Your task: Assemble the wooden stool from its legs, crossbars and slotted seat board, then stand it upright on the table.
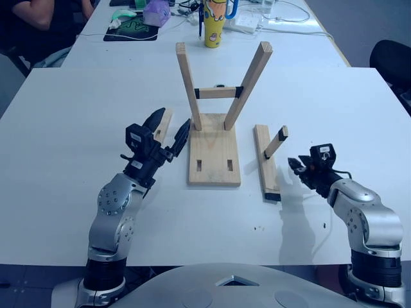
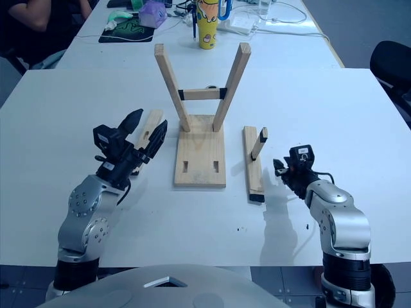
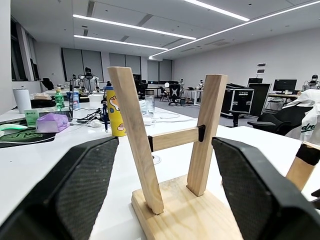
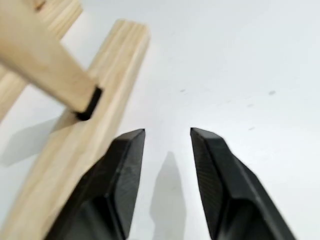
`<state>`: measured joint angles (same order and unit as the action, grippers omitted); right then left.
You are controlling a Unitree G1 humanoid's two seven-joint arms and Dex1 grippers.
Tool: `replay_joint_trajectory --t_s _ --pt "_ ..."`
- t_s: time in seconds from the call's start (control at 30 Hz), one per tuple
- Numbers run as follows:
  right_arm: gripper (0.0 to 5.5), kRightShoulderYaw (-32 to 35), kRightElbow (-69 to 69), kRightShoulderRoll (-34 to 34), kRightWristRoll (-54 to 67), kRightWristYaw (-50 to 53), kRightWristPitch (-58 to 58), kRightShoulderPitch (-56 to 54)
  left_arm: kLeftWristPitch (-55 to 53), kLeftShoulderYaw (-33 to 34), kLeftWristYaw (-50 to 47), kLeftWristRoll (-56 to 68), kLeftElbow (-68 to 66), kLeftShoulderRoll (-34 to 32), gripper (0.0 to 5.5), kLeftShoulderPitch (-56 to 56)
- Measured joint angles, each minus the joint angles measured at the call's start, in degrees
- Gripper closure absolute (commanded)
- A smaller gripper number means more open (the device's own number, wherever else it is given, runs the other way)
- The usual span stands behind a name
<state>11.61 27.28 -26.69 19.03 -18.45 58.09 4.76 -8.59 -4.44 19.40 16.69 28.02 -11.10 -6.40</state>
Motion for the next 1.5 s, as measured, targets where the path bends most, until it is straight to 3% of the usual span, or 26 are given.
replay_joint_trajectory --t_s 0.27,0.43,0.67,0.8,1.03,1.17,1.5 --pt "2.17 1.0 4.6 1.0 5.9 -0.4 12.2 -2.2 -0.4 0.8 0.0 0.1 0.4 -1.0 2.04 -0.7" --pt "2.17 0.9 5.7 3.9 6.6 2.1 14.7 -5.3 -0.9 1.0 0.2 0.2 0.4 -1.0 2.04 -0.7" --pt "2.17 -7.6 7.2 5.0 1.4 7.7 13.8 -3.2 -2.3 1.2 1.9 1.3 0.2 -1.8 2.04 1.1" --pt "2.17 -12.6 7.1 2.1 -1.6 8.3 10.7 0.1 -3.0 1.3 2.5 1.8 0.0 -2.6 2.04 1.9" --pt "2.17 -13.4 5.4 1.1 -3.0 7.8 6.3 0.7 -3.2 1.3 2.7 1.9 -0.2 -2.7 2.04 2.2" --pt "2.79 -14.5 4.2 0.8 -4.1 7.7 3.9 0.9 -3.2 1.2 2.7 1.9 -0.3 -2.7 2.04 2.2" --pt "2.81 -19.1 3.5 -4.7 -9.6 6.0 -3.7 2.1 -4.3 1.3 2.9 3.2 -0.8 -2.5 2.04 4.0"
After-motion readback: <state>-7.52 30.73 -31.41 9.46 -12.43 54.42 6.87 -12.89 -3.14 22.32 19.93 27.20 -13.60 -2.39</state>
